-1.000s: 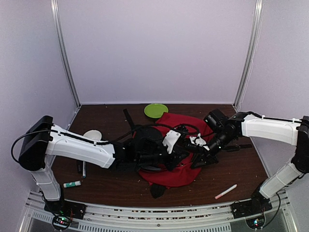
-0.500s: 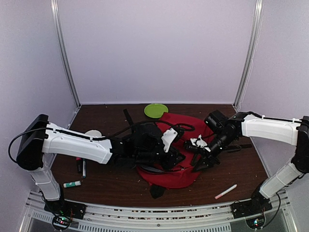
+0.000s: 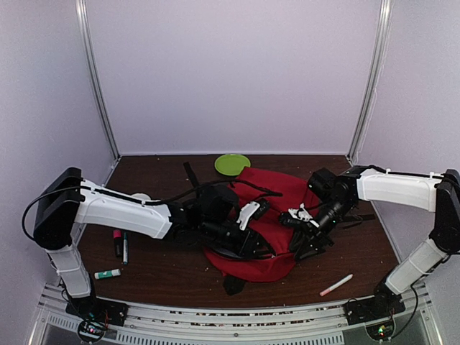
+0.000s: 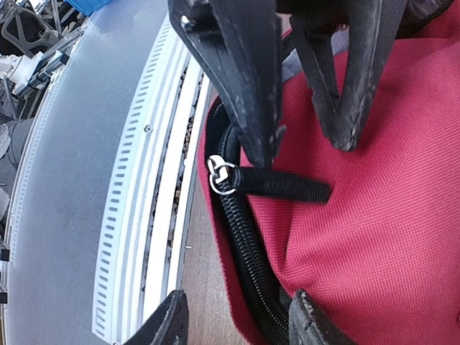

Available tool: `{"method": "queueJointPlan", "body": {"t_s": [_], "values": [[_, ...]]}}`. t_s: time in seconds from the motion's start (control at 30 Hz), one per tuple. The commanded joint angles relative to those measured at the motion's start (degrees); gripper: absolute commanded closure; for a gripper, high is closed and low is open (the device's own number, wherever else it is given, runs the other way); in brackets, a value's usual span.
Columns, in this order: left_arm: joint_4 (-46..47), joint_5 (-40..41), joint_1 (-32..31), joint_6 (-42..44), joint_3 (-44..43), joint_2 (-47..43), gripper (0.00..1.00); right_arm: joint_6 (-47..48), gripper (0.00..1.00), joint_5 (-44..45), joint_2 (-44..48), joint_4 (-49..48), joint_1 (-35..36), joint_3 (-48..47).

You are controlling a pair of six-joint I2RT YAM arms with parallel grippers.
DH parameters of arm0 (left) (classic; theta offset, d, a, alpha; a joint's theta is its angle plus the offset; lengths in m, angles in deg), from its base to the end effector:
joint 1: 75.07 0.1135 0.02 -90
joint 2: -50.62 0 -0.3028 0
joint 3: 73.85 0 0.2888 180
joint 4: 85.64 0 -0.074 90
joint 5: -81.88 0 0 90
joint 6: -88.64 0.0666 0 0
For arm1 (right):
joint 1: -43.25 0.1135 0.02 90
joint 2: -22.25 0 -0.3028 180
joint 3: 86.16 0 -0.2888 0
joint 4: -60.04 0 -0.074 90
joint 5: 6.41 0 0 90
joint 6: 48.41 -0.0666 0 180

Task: Pack the student bag
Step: Pick up the largest pocket of the bag from the student bag.

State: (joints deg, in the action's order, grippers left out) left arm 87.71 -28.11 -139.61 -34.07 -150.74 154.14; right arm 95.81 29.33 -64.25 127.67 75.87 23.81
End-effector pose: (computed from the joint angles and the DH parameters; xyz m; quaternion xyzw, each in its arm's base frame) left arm 0.1785 -0.4280 0.2035 0.3169 0.8108 -0.4520 0.1946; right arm 0.2152 0.2019 0.2216 -0.6280 0.6294 0.4388 0.1303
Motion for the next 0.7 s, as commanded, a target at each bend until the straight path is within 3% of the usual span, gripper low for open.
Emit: {"method": "queueJointPlan", "body": {"t_s": [0.0, 0.23, 0.5, 0.67], "values": [[5.11, -9.50, 0.90, -6.43, -1.22, 2.39, 0.57, -0.99, 0.52, 0.69, 1.01, -1.15, -0.28, 0.53], [6.24, -17.03, 0.90, -9.62, -4.35, 5.97, 0.55, -1.90, 0.52, 1.04, 1.57, -2.37, -0.27, 0.61], [8.90, -20.41, 0.90, -9.78, -6.90, 8.18, 0.54, -2.40, 0.53, 1.77, 1.82, -3.03, -0.28, 0.87], [2.16, -18.53, 0.90, -7.33, -10.86, 9.82, 0.58, -2.32, 0.53, 2.24, 1.62, -2.64, -0.28, 0.69]]}}
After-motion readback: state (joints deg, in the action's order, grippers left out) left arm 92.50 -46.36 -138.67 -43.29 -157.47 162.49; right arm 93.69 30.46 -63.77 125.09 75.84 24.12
